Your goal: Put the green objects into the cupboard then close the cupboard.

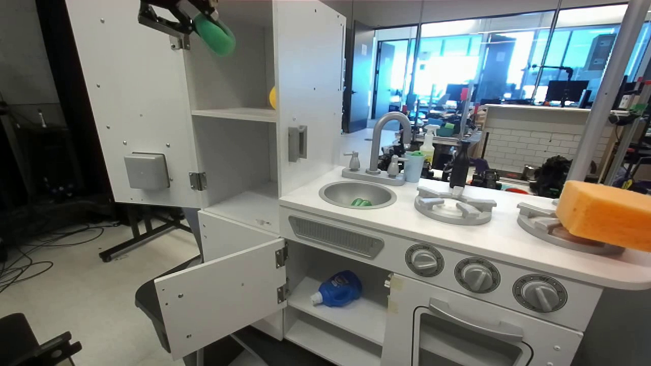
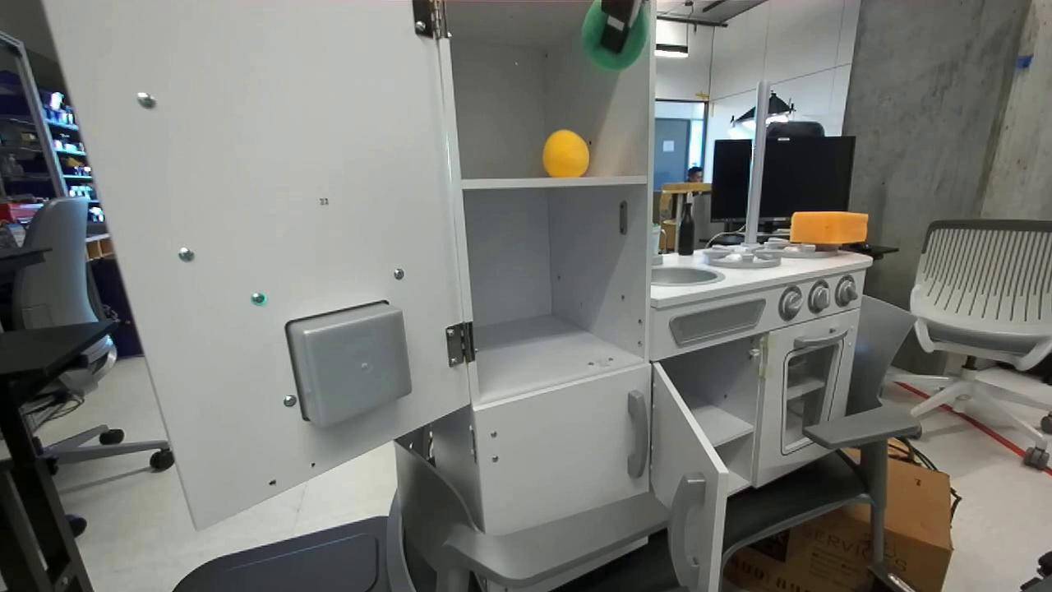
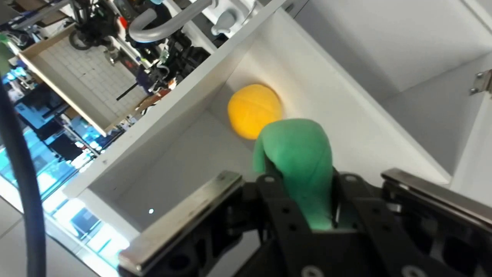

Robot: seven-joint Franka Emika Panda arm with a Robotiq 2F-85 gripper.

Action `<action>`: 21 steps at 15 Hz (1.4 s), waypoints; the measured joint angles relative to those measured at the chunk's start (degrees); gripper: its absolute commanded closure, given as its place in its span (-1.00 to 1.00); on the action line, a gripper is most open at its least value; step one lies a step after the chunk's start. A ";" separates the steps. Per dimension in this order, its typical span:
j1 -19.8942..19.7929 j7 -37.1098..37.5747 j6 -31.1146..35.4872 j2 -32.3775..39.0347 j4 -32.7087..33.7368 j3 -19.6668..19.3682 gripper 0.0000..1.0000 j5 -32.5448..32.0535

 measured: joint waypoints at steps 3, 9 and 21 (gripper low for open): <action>-2.10 12.78 -0.15 2.42 3.27 2.59 0.88 -14.39; -0.28 38.07 -7.71 10.08 7.34 6.10 0.88 -42.40; 10.20 44.69 -17.67 30.76 25.73 -0.26 0.00 -50.52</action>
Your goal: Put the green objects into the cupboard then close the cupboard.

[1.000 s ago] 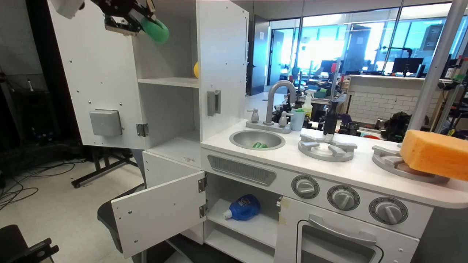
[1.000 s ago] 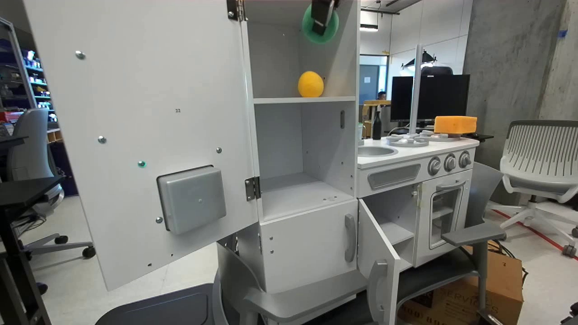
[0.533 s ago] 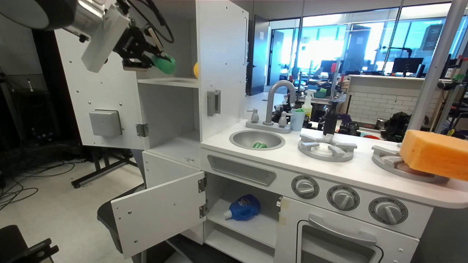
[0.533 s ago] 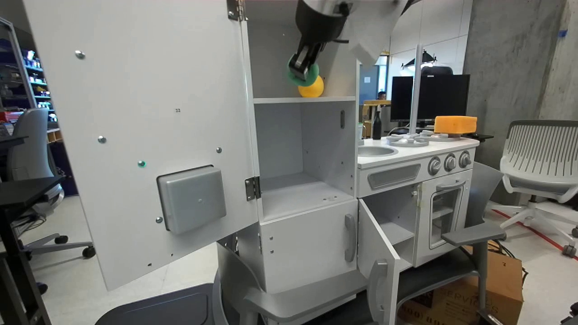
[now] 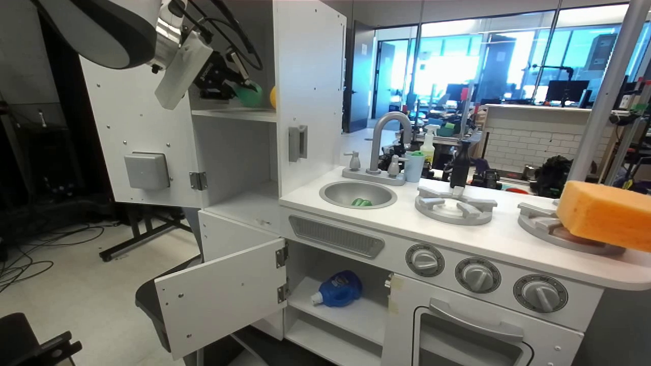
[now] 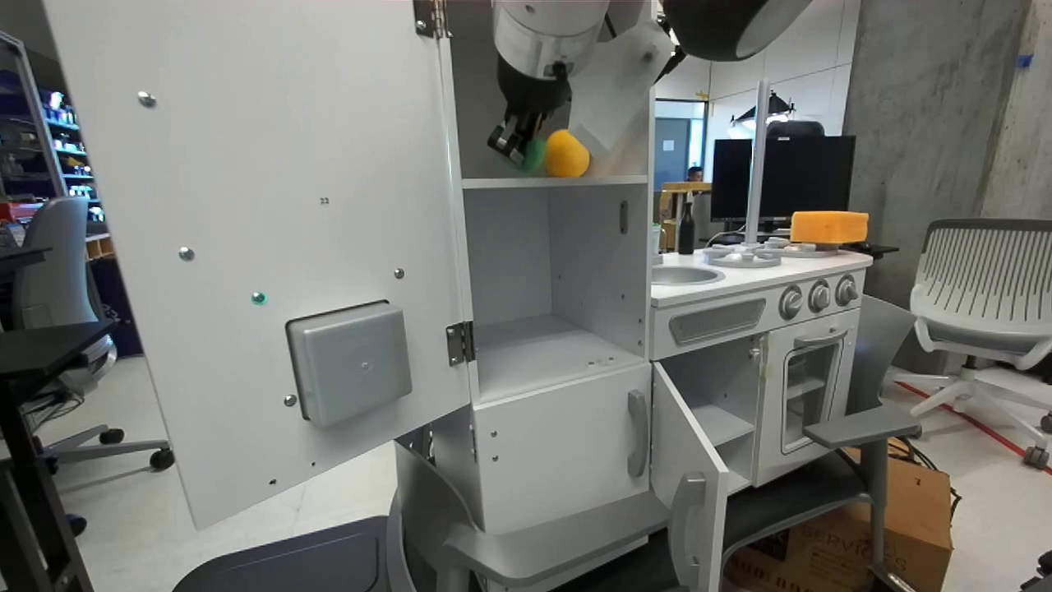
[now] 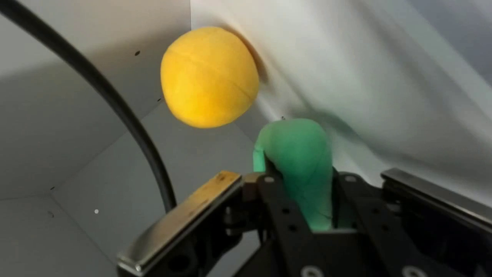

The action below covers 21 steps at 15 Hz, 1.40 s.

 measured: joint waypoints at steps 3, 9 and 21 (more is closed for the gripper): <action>0.30 -0.32 0.00 1.36 2.30 -0.18 -0.44 0.07; 3.01 -8.90 0.38 0.64 1.64 -2.75 -1.00 9.08; 2.80 -50.66 0.87 -21.94 -22.84 -2.08 -1.00 52.83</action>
